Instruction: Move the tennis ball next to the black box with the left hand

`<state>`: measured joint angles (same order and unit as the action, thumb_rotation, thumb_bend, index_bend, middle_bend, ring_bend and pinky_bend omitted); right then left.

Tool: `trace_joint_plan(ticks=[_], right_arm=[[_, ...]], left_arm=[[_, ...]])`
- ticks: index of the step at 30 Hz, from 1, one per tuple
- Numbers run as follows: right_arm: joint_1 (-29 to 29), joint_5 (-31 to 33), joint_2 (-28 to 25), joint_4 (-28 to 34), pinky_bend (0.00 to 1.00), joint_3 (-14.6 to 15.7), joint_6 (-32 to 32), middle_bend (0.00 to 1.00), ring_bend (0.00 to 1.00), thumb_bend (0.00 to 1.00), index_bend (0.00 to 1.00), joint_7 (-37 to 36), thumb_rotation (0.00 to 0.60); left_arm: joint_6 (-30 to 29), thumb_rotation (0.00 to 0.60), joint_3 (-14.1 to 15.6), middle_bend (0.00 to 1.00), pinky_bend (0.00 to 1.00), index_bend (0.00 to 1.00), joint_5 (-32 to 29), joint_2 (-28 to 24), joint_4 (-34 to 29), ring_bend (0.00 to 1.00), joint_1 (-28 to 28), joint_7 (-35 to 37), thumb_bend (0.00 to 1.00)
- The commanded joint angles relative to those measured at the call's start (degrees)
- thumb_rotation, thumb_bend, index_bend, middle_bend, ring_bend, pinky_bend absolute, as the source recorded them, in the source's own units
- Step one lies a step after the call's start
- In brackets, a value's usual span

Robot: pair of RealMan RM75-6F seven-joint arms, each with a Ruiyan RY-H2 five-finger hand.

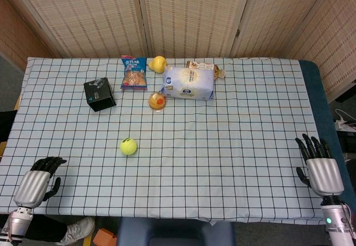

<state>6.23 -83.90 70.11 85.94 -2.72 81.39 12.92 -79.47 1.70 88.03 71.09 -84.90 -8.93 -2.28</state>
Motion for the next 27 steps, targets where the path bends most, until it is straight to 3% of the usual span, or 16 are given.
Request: trace_joint_plan(ticks=[1, 21, 27], right_arm=[[-0.03, 0.0, -0.1, 0.15, 0.05, 0.1, -0.12, 0.0, 0.0, 0.27, 0.07, -0.03, 0.6], [0.05, -0.1, -0.67, 0.83, 0.05, 0.47, -0.84, 0.0, 0.0, 0.27, 0.07, -0.58, 0.6], [-0.08, -0.02, -1.03, 1.47, 0.05, 0.18, -0.42, 0.0, 0.0, 0.27, 0.07, -1.5, 0.6]], left_arm=[[0.13, 0.6, 0.01, 0.2, 0.18, 0.24, -0.08, -0.01, -0.01, 0.14, 0.01, -0.03, 0.56], [-0.1, 0.6, 0.13, 0.2, 0.18, 0.24, 0.69, -0.32, -0.62, 0.14, 0.07, 0.19, 0.56], [-0.74, 0.6, 0.33, 0.23, 0.29, 0.24, 2.6, -0.84, -2.33, 0.16, -0.34, 0.96, 0.56]])
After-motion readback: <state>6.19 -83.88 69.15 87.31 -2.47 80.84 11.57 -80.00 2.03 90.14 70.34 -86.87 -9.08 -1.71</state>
